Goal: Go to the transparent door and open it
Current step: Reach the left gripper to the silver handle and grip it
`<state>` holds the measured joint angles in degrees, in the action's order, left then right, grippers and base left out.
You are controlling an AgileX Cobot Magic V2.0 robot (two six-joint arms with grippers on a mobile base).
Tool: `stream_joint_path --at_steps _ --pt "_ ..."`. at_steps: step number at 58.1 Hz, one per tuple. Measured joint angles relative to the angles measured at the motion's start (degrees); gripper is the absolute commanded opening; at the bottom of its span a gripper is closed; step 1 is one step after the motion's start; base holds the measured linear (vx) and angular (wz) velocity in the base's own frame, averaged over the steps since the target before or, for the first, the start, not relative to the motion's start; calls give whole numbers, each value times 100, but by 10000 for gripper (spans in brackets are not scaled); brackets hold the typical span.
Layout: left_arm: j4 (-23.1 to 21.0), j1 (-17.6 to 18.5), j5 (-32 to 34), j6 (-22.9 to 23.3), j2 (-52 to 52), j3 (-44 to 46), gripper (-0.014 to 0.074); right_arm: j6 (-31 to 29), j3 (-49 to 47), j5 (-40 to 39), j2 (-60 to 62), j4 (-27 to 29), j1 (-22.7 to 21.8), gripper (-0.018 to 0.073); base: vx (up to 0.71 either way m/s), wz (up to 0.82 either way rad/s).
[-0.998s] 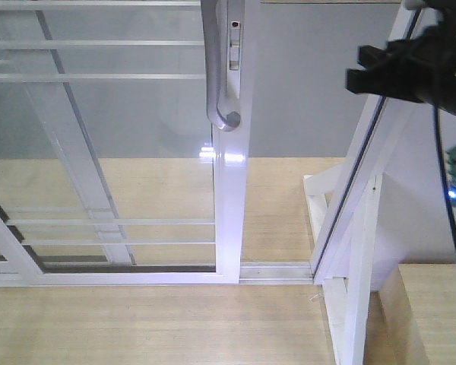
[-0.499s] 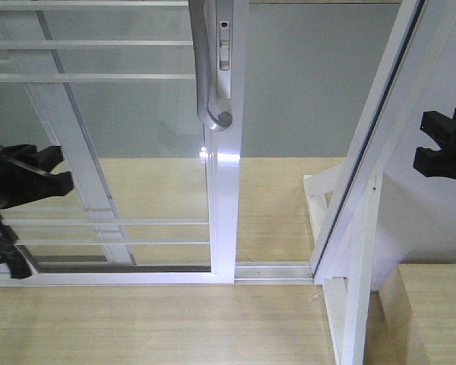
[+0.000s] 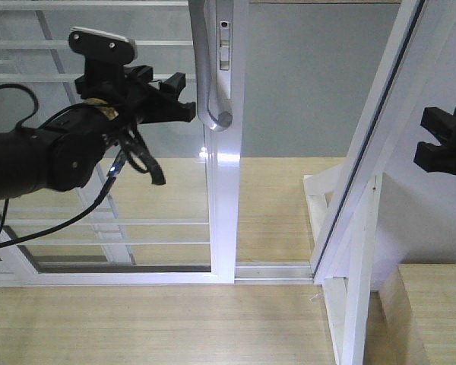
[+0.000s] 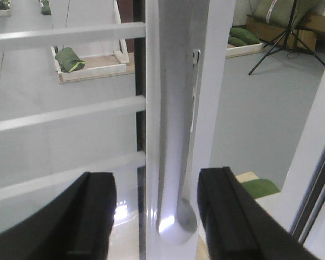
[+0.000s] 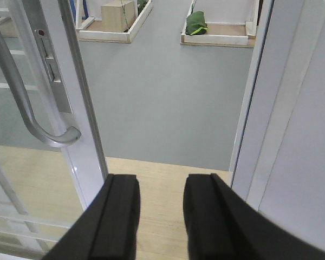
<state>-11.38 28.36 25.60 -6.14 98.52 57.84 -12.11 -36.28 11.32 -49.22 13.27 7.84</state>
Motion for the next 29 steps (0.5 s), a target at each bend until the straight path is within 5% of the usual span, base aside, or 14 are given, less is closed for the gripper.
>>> stream_joint_path --at_steps 29 --pt "18 0 -531 218 1666 2361 479 7 0 -12 0 0 0 295 0 0"
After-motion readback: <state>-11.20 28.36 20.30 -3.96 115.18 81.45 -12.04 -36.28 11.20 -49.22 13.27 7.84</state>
